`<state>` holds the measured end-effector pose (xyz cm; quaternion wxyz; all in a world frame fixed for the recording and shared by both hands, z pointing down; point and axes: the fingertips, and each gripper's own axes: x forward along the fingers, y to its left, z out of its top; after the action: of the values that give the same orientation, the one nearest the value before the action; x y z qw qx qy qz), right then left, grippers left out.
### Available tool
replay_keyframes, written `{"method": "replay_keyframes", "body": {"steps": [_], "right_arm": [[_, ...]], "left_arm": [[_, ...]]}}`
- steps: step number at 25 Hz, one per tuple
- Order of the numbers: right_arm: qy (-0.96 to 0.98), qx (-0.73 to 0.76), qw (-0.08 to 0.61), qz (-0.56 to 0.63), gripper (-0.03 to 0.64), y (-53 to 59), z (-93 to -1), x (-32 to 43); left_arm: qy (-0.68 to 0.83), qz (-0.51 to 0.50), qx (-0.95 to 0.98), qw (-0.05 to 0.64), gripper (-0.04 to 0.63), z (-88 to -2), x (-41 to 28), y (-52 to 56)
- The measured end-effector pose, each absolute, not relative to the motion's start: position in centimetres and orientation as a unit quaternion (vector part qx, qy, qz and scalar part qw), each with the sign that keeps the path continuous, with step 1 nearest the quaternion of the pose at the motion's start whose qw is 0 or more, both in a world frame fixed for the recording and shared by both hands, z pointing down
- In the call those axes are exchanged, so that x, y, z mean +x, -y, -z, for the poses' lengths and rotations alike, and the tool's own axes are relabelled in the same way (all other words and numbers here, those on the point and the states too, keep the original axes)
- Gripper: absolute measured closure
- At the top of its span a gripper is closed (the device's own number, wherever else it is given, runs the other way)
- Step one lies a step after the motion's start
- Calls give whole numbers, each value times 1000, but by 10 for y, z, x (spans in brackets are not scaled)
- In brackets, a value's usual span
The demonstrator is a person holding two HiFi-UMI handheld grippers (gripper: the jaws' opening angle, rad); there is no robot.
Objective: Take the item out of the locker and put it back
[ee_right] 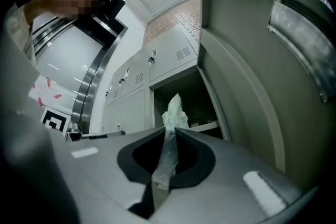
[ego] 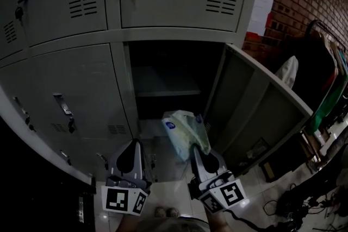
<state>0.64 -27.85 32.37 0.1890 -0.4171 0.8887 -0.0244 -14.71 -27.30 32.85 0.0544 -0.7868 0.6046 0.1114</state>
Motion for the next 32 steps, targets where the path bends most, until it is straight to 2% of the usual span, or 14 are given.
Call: {"method": "replay_keyframes", "body": {"steps": [5,11,16,20,32], "right_arm": [[-889,-425,166,16,603,280,-331,8],[-891,-415,182,15,603,279,-321,3],[-892,-424,157,11,603,282,-331,4],[-892,-418,174,22,603,279,-327,1],[-890,-423,166,39,603,288,-327,7]], "left_arm": [[-605,-115,-785,57,591,-325,-149,272],[-610,-117,-782,53,591,-326,-154,275],[-613,-117,-780,50,591,-328,-158,278],[-616,-114,-778,44,591,-332,-161,281],[-615,-116,-779,42,591,-331,-164,288]]}}
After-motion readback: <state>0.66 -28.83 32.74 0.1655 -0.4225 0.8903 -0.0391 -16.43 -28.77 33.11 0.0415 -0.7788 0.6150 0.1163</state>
